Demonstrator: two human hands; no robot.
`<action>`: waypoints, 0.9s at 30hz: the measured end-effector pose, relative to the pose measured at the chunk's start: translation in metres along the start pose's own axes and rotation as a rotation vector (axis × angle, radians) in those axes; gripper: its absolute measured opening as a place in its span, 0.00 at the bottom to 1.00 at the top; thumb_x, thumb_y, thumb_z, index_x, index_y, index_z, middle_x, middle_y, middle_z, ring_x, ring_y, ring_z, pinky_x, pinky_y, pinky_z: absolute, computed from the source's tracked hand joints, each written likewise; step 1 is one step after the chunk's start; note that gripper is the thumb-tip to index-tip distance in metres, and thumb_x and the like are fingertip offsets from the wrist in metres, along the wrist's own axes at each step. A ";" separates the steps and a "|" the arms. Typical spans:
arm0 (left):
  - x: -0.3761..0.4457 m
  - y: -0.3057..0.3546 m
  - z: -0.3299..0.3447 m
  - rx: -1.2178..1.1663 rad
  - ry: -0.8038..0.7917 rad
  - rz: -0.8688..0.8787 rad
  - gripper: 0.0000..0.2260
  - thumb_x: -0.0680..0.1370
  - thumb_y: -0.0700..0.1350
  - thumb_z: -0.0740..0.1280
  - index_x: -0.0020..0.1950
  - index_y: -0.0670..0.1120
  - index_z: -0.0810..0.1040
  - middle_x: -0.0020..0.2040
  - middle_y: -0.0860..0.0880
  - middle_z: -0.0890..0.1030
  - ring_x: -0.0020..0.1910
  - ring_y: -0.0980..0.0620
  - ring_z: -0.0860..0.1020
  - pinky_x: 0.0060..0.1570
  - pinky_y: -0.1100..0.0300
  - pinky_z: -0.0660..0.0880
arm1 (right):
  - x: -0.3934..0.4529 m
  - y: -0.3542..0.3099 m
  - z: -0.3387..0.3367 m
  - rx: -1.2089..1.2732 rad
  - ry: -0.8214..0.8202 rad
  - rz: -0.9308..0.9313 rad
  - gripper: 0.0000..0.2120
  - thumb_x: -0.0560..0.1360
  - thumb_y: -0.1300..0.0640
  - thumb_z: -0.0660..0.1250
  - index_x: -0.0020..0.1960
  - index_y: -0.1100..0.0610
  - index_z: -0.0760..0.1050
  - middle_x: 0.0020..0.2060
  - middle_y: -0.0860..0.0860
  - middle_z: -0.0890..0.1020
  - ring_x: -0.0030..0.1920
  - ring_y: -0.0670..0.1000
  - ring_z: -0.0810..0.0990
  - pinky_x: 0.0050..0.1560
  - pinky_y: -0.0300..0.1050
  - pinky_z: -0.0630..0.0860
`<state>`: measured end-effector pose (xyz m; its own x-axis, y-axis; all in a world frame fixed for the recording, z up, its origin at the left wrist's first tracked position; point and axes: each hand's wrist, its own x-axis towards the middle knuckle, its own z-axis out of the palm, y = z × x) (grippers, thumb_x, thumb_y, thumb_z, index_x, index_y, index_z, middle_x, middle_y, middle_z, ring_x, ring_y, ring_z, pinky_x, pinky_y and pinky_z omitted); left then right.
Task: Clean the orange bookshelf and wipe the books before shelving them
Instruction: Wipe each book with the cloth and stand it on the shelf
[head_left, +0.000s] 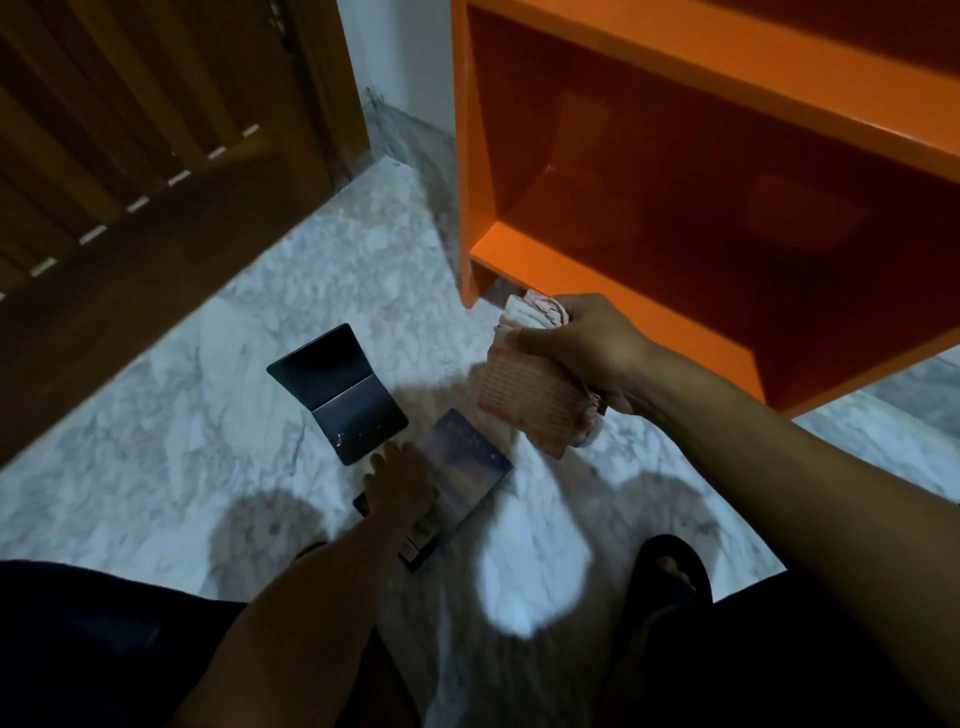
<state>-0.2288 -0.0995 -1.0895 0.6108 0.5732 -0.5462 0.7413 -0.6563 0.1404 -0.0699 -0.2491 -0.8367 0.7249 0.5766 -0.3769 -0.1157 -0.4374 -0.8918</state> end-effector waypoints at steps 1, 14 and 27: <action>0.000 0.000 0.000 -0.002 0.000 -0.001 0.27 0.76 0.50 0.71 0.71 0.45 0.65 0.70 0.41 0.67 0.68 0.38 0.67 0.63 0.44 0.70 | 0.000 0.000 0.001 0.006 -0.006 -0.005 0.07 0.74 0.63 0.74 0.39 0.55 0.80 0.37 0.51 0.84 0.36 0.51 0.82 0.34 0.41 0.79; 0.012 -0.007 -0.012 -0.315 -0.105 -0.043 0.25 0.76 0.50 0.73 0.68 0.40 0.74 0.65 0.40 0.77 0.63 0.41 0.76 0.56 0.55 0.74 | -0.003 -0.003 -0.003 0.047 0.027 -0.003 0.03 0.73 0.64 0.74 0.42 0.60 0.80 0.38 0.57 0.82 0.38 0.55 0.80 0.41 0.48 0.76; -0.018 0.011 -0.147 -0.770 0.072 0.075 0.10 0.77 0.42 0.72 0.39 0.45 0.74 0.33 0.48 0.75 0.32 0.51 0.72 0.31 0.60 0.67 | -0.017 -0.021 -0.017 0.299 0.108 0.089 0.09 0.74 0.67 0.72 0.54 0.69 0.78 0.44 0.63 0.83 0.39 0.59 0.82 0.40 0.50 0.78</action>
<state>-0.1906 -0.0454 -0.9566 0.6639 0.5884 -0.4615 0.6657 -0.1840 0.7231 -0.0680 -0.2617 -0.8073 0.7690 0.4619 -0.4420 -0.3642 -0.2517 -0.8967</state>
